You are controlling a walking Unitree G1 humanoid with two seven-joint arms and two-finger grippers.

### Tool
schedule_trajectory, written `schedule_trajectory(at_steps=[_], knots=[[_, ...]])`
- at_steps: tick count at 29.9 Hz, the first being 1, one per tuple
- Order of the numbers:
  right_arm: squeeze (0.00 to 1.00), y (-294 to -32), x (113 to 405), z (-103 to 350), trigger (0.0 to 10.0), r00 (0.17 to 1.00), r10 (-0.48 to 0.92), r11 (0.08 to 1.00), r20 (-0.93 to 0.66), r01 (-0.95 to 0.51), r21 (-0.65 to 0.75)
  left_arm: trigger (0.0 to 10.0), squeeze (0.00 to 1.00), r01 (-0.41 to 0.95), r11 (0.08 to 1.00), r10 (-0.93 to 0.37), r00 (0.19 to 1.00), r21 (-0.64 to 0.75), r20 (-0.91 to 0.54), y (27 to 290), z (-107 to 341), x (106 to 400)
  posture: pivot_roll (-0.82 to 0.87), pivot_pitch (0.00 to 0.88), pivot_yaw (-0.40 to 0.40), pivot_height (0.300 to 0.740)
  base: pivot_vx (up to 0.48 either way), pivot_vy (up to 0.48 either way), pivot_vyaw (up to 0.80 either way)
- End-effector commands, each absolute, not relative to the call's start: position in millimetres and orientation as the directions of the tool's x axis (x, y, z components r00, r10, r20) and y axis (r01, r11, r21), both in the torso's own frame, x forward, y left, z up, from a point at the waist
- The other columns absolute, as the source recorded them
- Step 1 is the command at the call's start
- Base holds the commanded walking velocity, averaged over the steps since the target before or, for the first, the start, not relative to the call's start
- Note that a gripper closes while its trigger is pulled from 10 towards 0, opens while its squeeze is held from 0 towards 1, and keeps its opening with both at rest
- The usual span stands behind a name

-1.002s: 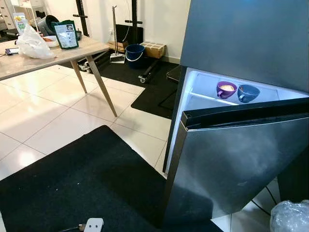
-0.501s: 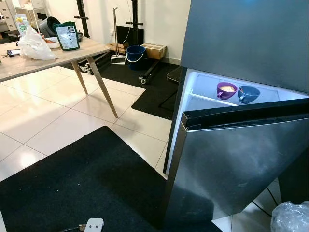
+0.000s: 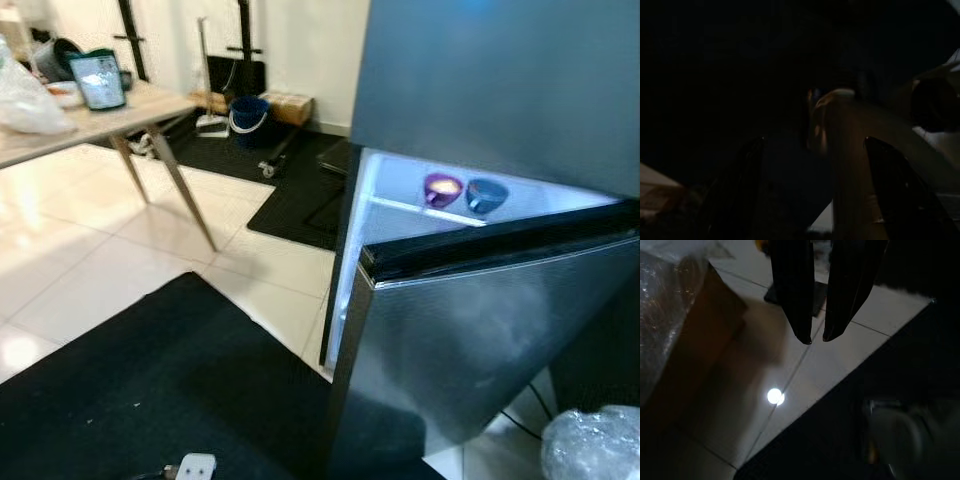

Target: Restocking fridge

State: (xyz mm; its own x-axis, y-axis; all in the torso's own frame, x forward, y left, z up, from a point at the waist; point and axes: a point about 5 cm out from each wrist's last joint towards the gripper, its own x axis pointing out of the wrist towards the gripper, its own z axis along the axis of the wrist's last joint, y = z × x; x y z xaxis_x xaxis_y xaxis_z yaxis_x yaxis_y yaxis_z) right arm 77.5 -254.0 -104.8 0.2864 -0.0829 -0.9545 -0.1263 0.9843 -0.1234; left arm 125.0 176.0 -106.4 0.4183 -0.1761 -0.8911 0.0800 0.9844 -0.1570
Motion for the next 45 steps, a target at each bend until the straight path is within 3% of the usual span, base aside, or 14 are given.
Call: schedule_trajectory(at_steps=[1,17,29,32,36,38,40,44,45], knots=[[0.0,-250.5,91.2,-102.8,10.0,0.326,-0.076,0.984,-0.942,-0.126,-0.123,10.0,0.0,0.092,0.982,-0.189,0.395,-0.165,-0.899,172.8,-108.3,120.1,0.01,0.0,-0.022,0.74,0.326,0.0,0.0],[0.0,-252.6,88.9,-102.8,10.0,0.324,-0.091,0.987,-0.942,-0.096,-0.128,10.0,0.0,0.063,0.983,-0.186,0.405,-0.175,-0.895,174.4,-107.7,121.3,0.01,0.0,-0.021,0.74,0.118,0.0,0.0],[0.0,-278.2,83.6,-96.7,10.0,0.318,-0.236,0.968,-0.918,0.158,-0.194,10.0,0.0,0.072,0.979,-0.203,0.402,-0.19,-0.893,171.3,-107.8,121.7,0.01,0.0,-0.024,0.74,0.0,0.0,0.0],[0.0,-297.7,96.9,-85.0,10.0,0.421,-0.314,0.896,-0.851,0.427,-0.119,10.0,0.0,0.074,0.978,-0.21,0.4,-0.197,-0.892,170.2,-108.1,120.6,0.01,0.0,-0.024,0.74,0.0,0.0,0.0],[0.0,-310.7,108.6,-74.6,10.0,0.499,-0.358,0.843,-0.789,0.536,-0.043,10.0,0.0,0.074,0.977,-0.211,0.398,-0.198,-0.893,170.2,-108.3,119.8,0.01,0.0,-0.024,0.74,0.0,0.0,0.0],[0.0,-333.0,119.4,-58.2,10.0,0.573,-0.419,0.762,-0.704,0.643,0.071,10.0,0.0,0.073,0.976,-0.217,0.397,-0.205,-0.892,169.7,-108.4,119.3,0.01,0.0,-0.02,0.74,0.0,0.0,0.0],[0.0,-333.0,119.4,-58.2,10.0,0.573,-0.419,0.762,-0.704,0.643,0.071,10.0,0.0,0.073,0.976,-0.217,0.397,-0.205,-0.892,169.7,-108.4,119.3,0.01,0.0,-0.02,0.74,0.0,0.0,0.0],[0.0,-359.0,146.7,-25.5,10.0,0.768,-0.424,0.645,-0.48,0.628,0.435,10.0,0.0,0.073,0.974,-0.225,0.401,-0.214,-0.888,168.7,-108.0,120.3,0.01,0.0,-0.024,0.74,0.0,0.0,0.0],[0.0,-359.0,146.7,-25.5,10.0,0.768,-0.424,0.645,-0.48,0.628,0.435,10.0,0.0,0.073,0.974,-0.225,0.401,-0.214,-0.888,168.7,-108.0,120.3,0.01,0.0,-0.024,0.74,0.0,0.0,0.0]])
